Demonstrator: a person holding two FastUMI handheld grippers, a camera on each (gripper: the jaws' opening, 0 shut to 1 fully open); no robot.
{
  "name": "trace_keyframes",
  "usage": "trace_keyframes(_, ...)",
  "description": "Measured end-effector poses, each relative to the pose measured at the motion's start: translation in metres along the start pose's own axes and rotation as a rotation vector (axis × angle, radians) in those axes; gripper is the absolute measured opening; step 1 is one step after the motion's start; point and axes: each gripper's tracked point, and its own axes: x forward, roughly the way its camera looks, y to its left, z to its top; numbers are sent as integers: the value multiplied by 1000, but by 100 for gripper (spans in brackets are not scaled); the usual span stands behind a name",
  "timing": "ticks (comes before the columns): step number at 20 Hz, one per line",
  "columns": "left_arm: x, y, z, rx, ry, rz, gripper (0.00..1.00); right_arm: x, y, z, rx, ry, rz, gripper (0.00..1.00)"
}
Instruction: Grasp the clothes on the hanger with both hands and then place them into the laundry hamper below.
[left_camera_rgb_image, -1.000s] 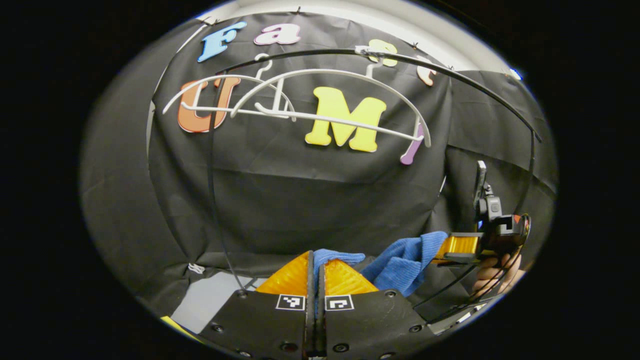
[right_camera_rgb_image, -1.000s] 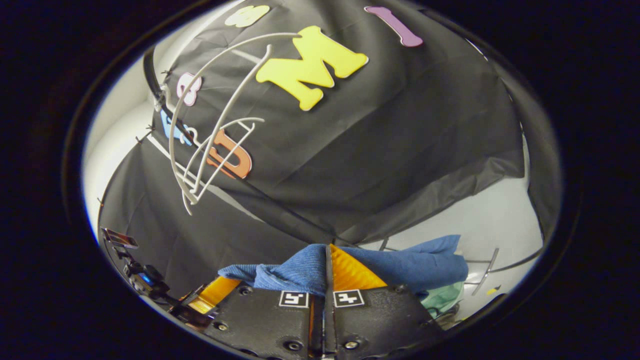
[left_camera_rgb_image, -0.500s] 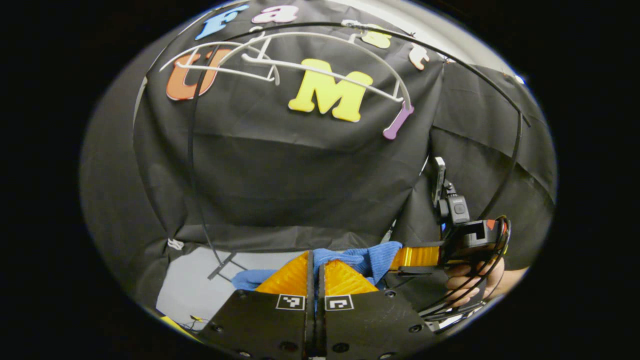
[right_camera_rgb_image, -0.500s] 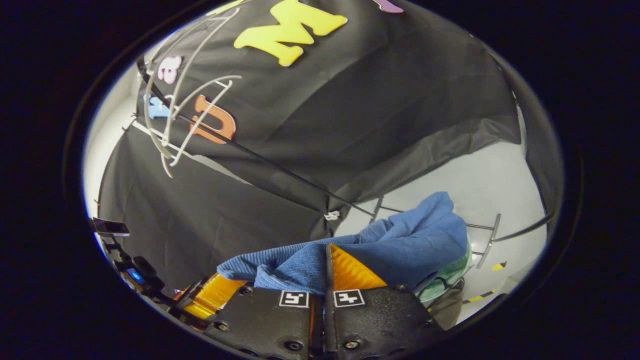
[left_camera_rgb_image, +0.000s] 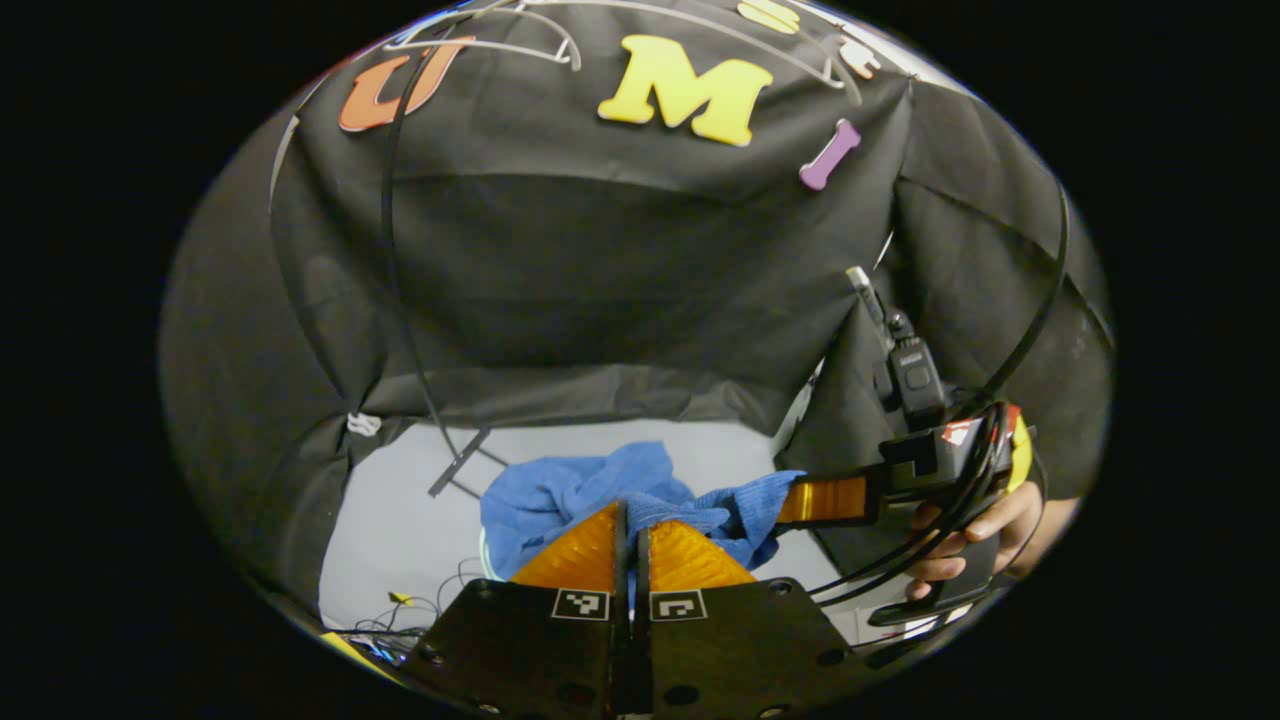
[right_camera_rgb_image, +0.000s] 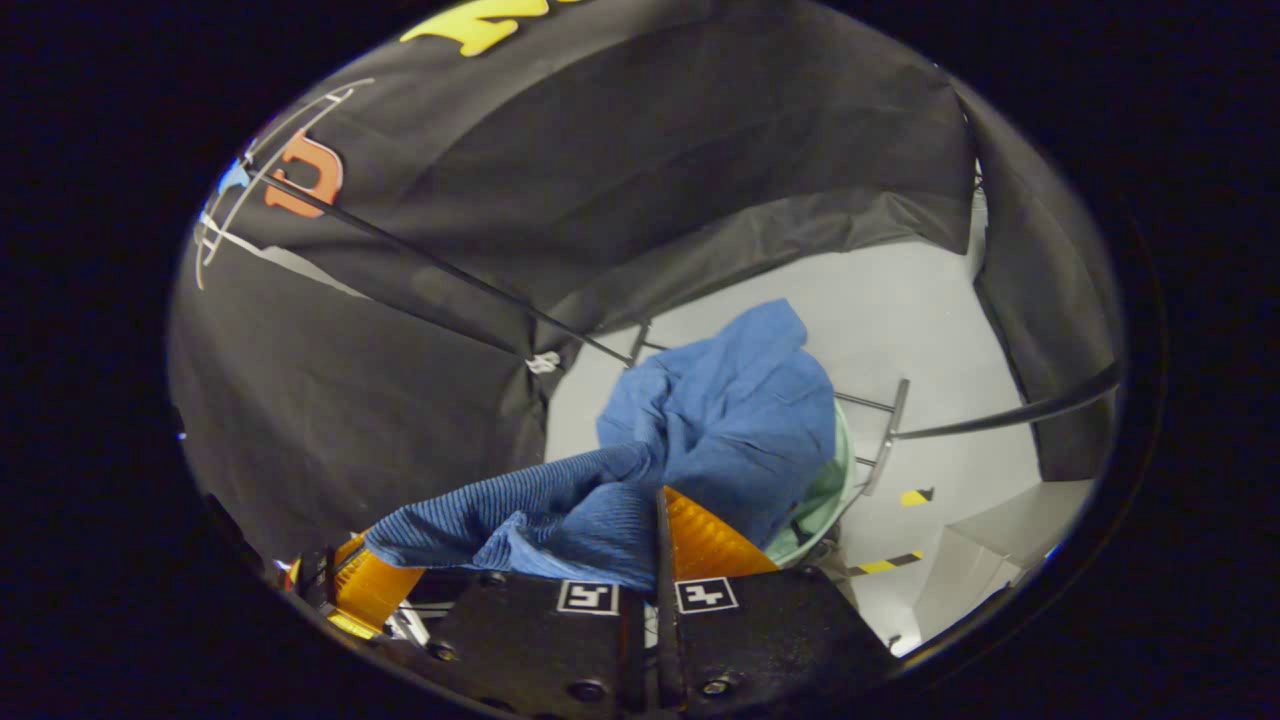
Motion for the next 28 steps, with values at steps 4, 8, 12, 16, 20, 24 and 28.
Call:
trace_keyframes(4,15,31,-51,-69,186,112,27,-1,-21,-2,-88,42,-116,38)
trace_keyframes(8,20,56,-61,-100,195,168,85,-18,-39,17,-200,-19,-214,74)
trace_keyframes(12,1,62,-40,-100,137,184,96,-58,-32,35,-227,-135,-228,74)
trace_keyframes(16,-30,70,-3,-6,16,213,94,-105,-11,47,-285,-284,-235,74)
trace_keyframes(20,-76,57,55,66,-152,206,94,-181,34,57,-343,-489,-224,74)
trace_keyframes(24,-129,51,107,129,-327,195,94,-264,68,64,-345,-706,-221,76)
trace_keyframes(28,-176,41,154,142,-492,160,94,-351,72,64,-348,-926,-319,85)
